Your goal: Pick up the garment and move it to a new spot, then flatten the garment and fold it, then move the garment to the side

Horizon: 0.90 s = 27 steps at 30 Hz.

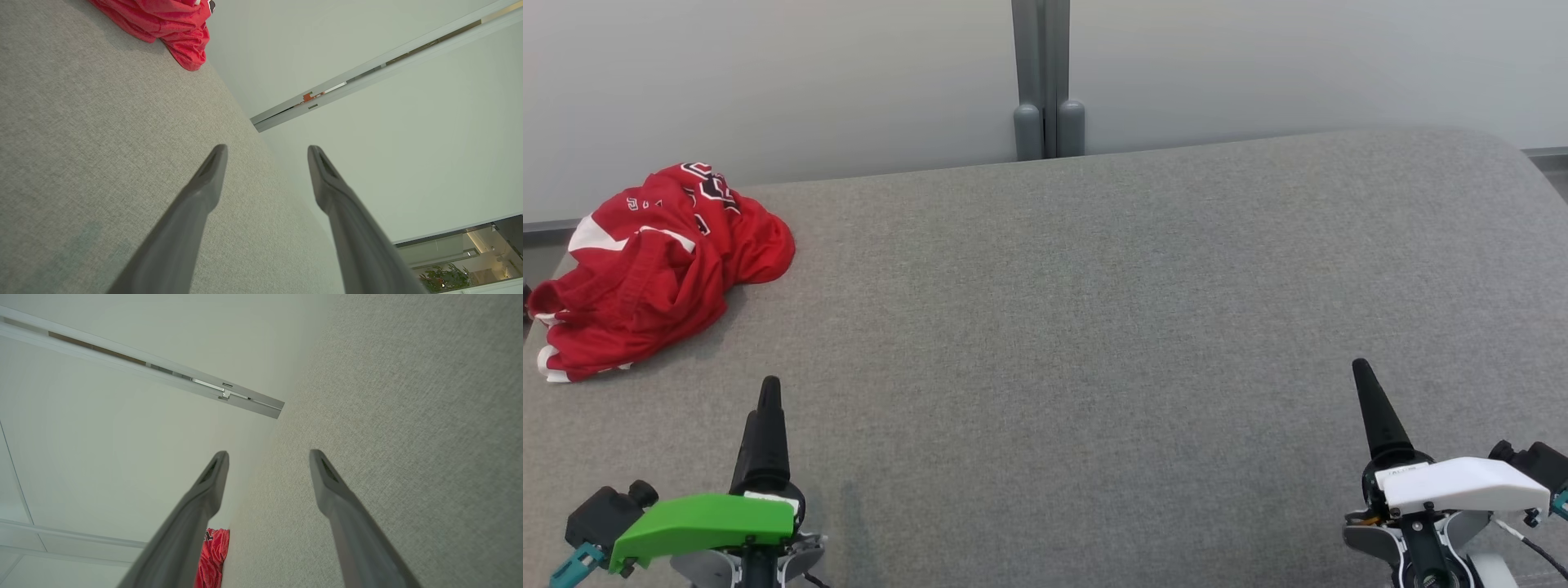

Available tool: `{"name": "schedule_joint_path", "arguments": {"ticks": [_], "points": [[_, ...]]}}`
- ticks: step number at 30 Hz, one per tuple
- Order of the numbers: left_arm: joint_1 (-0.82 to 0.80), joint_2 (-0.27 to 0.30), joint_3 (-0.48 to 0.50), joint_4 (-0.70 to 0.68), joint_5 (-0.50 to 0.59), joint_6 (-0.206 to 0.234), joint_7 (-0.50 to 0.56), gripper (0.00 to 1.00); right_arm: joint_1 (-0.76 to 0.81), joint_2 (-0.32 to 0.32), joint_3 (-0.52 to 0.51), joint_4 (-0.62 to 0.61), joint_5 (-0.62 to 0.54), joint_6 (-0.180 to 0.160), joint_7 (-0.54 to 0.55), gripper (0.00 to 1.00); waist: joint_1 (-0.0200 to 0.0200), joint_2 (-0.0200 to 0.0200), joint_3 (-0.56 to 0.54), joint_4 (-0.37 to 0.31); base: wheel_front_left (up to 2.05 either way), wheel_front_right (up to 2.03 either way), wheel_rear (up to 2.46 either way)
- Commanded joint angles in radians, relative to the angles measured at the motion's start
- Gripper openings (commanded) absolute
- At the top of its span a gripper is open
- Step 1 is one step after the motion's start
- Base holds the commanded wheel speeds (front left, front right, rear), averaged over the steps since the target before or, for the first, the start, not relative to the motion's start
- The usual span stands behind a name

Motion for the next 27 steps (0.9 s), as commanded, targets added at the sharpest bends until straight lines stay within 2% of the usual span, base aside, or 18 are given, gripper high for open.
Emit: {"name": "schedule_joint_path", "arguments": {"ticks": [1,12,19,27], "points": [[0.0,0.007,-0.007,-0.022,0.047,0.008,-0.011,1.0,-0.003,-0.006,0.005,-0.025,-0.045,0.0,-0.013,1.0,0.0,0.0,0.0,0.0,0.0,0.0,0.0],[0.022,0.008,-0.041,-0.031,0.277,0.029,-0.049,1.0,0.014,-0.007,0.047,-0.052,-0.259,0.0,-0.051,1.0,0.0,0.0,0.001,0.001,0.0,0.0,0.0],[0.032,0.009,-0.063,-0.031,0.384,0.037,-0.071,1.0,0.018,-0.008,0.06,-0.057,-0.394,0.001,-0.073,1.0,0.0,0.0,0.001,0.001,0.0,0.0,0.0],[0.045,0.009,-0.07,-0.028,0.502,0.044,-0.095,1.0,0.025,-0.009,0.072,-0.064,-0.496,0.001,-0.097,1.0,0.0,0.0,0.002,0.002,0.0,0.0,0.0]]}}
